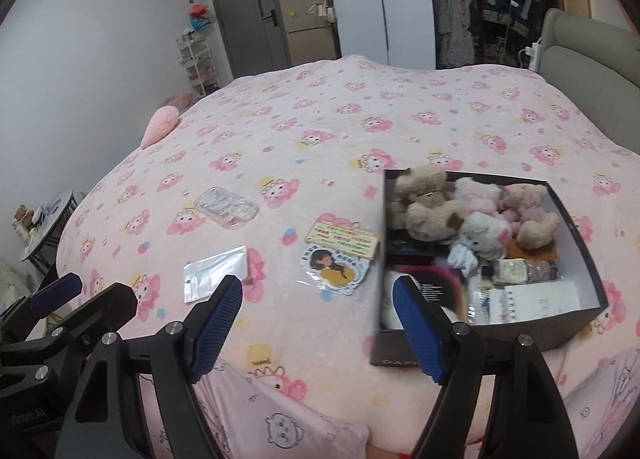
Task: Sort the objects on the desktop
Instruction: 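Move both grippers toward the silver foil bag on the bed, then grasp the silver foil bag with both grippers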
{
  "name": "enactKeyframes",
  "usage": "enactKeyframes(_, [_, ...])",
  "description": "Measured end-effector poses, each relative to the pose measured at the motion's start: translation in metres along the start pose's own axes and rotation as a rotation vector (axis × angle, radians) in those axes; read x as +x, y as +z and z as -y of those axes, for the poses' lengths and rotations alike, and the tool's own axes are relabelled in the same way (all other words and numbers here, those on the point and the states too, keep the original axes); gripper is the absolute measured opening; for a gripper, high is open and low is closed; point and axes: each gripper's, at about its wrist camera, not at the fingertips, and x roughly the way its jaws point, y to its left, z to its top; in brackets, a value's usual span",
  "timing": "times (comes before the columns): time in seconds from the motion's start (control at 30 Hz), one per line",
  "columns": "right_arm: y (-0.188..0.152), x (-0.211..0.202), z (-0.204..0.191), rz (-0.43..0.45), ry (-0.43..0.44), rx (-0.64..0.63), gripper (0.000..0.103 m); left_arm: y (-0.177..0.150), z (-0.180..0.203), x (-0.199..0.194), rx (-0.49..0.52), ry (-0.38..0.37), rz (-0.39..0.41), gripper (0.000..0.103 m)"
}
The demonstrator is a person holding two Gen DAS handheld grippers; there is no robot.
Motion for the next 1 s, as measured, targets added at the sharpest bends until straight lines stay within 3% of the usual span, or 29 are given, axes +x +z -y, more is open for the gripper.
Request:
enactKeyframes(0.4, [0.005,0.103,-0.071,-0.123,-0.022,-0.184,0.074,-0.003,-0.076,0.085,-0.092,0.061,-0.157,0.080])
enactKeyframes(0.5, [0.006,0.132,-0.079,-0.172,0.021,-0.201,0.072,-0.003,-0.094,0.119,-0.094,0.121,-0.247,0.065])
enactKeyframes(0.63, [0.004,0.170,-0.089,-0.244,0.031,-0.232,0.070,-0.007,-0.124,0.157,-0.176,0.056,-0.333,0.060])
enactKeyframes(0.73, [0.004,0.197,-0.087,-0.309,0.065,-0.207,0.064,-0.009,-0.142,0.182,-0.261,-0.035,-0.387,0.058])
enactKeyframes(0.8, [0.004,0.215,-0.084,-0.350,0.095,-0.189,0.050,-0.010,-0.150,0.196,-0.311,-0.112,-0.416,0.055])
enactKeyframes(0.9, [0.004,0.238,-0.084,-0.392,0.139,-0.170,0.038,-0.012,-0.157,0.214,-0.365,-0.201,-0.452,0.046])
enactKeyframes(1.0, [0.005,0.252,-0.085,-0.419,0.191,-0.122,0.033,-0.011,-0.158,0.224,-0.389,-0.234,-0.469,0.036])
